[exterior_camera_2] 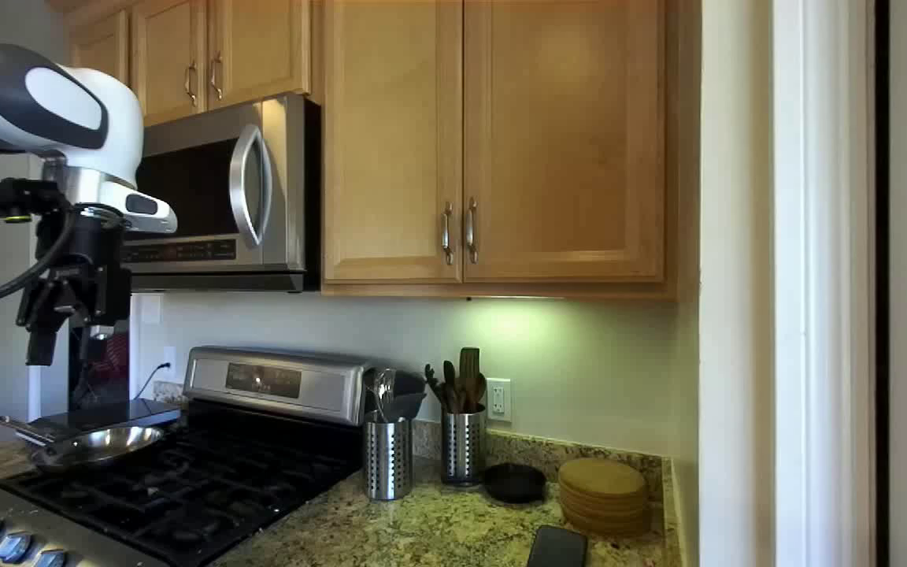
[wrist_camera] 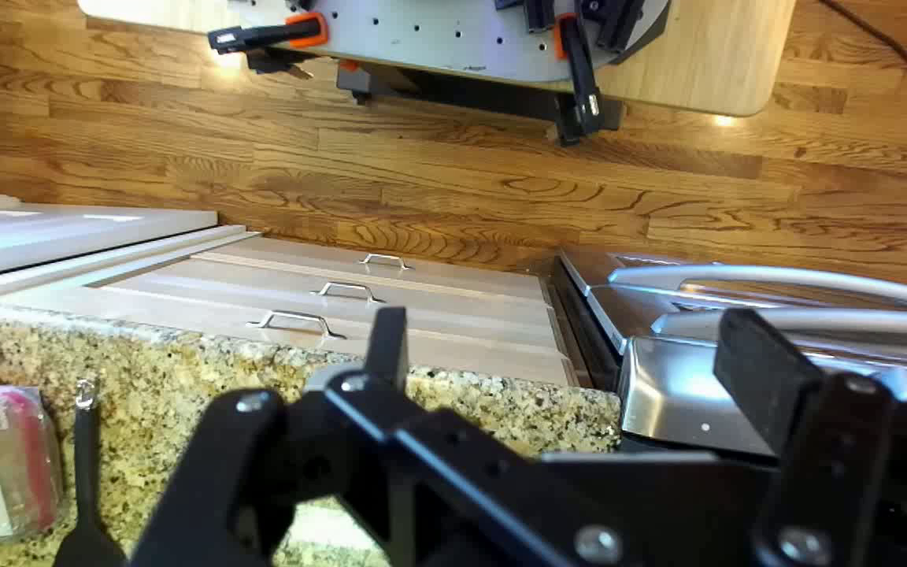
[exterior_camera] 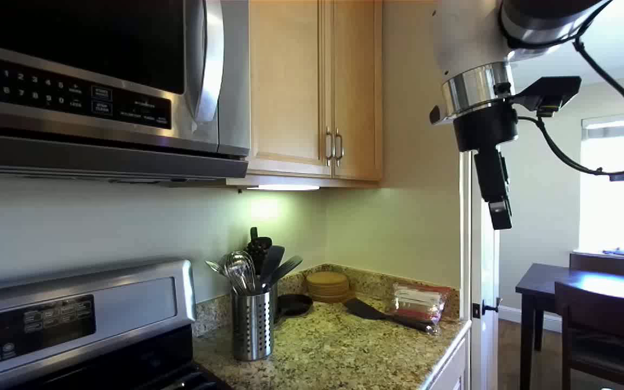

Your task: Open the left door of the kitchen top cabinet

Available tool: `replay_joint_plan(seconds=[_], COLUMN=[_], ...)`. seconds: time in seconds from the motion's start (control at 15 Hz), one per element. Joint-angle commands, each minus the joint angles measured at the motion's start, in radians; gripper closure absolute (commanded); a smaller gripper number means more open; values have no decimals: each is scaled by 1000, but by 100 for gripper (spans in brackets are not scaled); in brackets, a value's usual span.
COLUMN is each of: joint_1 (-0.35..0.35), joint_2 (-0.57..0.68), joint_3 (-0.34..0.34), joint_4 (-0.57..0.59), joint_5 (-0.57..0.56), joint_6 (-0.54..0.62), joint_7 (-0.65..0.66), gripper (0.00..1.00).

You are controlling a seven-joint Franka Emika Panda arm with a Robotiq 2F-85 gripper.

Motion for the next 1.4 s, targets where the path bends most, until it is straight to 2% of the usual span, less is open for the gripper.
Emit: replay_joint_plan(seconds=[0.0, 0.47, 0.67, 0.93, 1.33], joint_1=[6, 6, -3, -22, -30], joint_2=[2, 2, 22, 94, 249], joint_3=[-4, -4, 4, 3, 14], joint_4=[2, 2, -2, 1, 44], joint_5=[-2, -2, -1, 1, -24], joint_6=[-2, -2, 34, 132, 377], joint_7=[3, 3, 22, 53, 133], gripper=[0, 0, 0, 0, 0])
